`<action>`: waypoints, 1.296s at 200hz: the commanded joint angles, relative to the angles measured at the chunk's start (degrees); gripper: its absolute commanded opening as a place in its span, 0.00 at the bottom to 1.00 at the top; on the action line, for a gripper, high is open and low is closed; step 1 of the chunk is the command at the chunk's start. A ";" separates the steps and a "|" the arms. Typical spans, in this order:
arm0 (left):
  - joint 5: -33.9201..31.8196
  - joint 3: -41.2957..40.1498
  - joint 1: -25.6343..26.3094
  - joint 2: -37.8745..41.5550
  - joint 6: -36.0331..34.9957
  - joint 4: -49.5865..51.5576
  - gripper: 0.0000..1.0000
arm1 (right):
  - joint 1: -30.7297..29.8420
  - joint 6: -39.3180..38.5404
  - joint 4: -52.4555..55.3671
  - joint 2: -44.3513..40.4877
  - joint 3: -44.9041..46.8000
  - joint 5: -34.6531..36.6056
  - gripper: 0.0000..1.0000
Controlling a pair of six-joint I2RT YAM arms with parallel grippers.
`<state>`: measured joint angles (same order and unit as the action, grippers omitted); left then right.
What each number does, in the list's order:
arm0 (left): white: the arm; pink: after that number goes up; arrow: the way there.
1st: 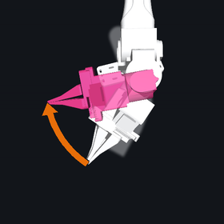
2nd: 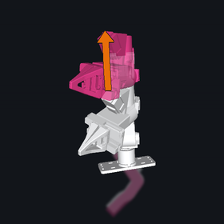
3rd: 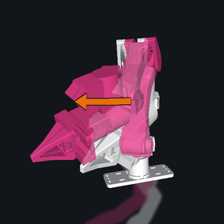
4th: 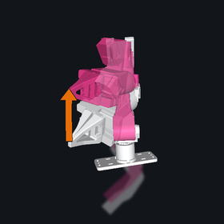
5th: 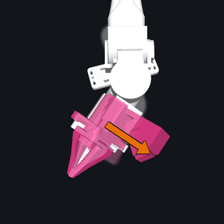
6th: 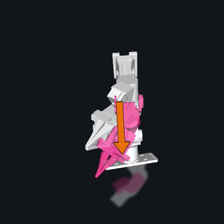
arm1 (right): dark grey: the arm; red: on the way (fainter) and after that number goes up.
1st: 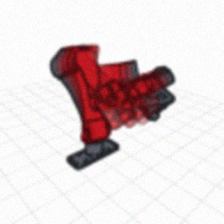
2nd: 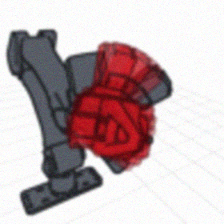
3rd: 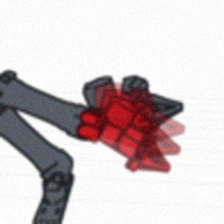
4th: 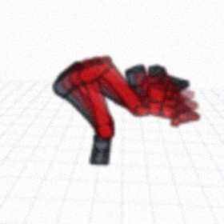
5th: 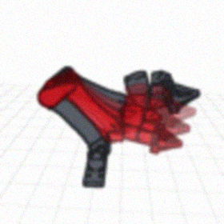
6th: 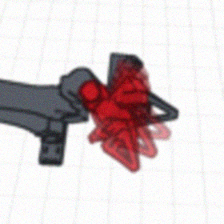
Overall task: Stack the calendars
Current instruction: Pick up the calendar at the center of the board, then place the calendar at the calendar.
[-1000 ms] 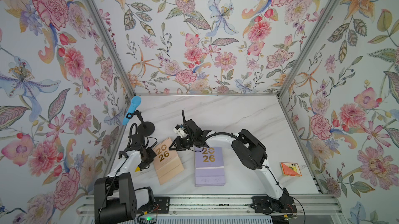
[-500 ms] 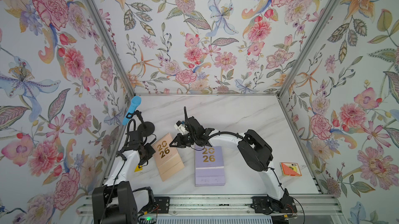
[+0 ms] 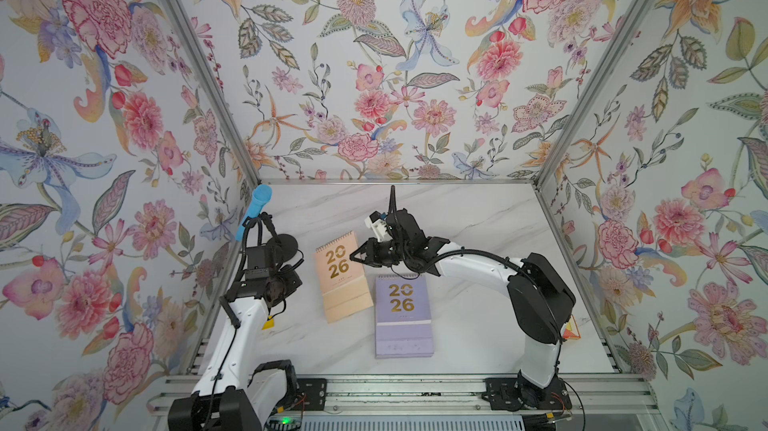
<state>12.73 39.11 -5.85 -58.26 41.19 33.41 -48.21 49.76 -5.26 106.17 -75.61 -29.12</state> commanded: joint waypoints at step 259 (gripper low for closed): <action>-2.37 -9.27 40.28 -10.81 18.83 -35.81 0.00 | 14.92 10.88 -16.62 -45.18 50.11 -10.06 0.00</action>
<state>11.84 31.14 33.28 -68.18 57.82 0.80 -32.75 58.22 -12.58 60.07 -25.47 -36.29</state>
